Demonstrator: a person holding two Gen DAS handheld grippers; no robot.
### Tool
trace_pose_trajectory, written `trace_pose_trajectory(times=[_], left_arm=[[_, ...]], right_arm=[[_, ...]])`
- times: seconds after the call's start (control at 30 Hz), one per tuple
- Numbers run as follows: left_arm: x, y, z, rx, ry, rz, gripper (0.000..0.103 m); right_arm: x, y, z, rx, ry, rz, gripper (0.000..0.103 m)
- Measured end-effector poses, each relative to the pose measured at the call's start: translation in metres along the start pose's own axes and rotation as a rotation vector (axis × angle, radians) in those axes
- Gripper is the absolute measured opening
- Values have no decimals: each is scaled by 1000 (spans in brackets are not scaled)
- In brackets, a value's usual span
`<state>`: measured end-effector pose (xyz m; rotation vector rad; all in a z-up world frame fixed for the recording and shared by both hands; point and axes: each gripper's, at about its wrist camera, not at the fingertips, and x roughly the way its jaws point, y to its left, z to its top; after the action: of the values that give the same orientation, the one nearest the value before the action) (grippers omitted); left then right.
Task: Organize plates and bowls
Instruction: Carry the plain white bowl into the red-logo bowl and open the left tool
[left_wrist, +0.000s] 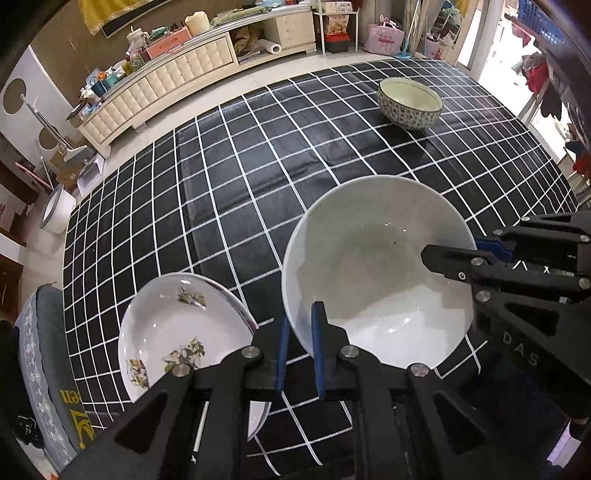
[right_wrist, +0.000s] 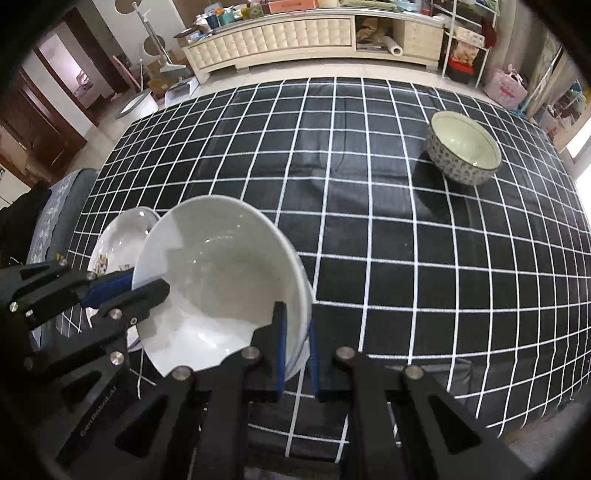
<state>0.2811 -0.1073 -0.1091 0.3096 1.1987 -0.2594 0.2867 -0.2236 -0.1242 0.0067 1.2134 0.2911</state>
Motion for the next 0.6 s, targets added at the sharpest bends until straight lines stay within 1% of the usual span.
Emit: trace_pose_trajectory(times=[0.27,0.47,0.6], left_arm=[[13,-2,-7,-15,26,-21,11],[24,-3,-11,-21,55,-12,11],[29,0,-13,-24,62,-3,11]], right_arm=[[11,-3,-9,6,26,3,14],[23,1,-12,-4,57,-3,14],[25,6,-11,-19,58,-20,14]])
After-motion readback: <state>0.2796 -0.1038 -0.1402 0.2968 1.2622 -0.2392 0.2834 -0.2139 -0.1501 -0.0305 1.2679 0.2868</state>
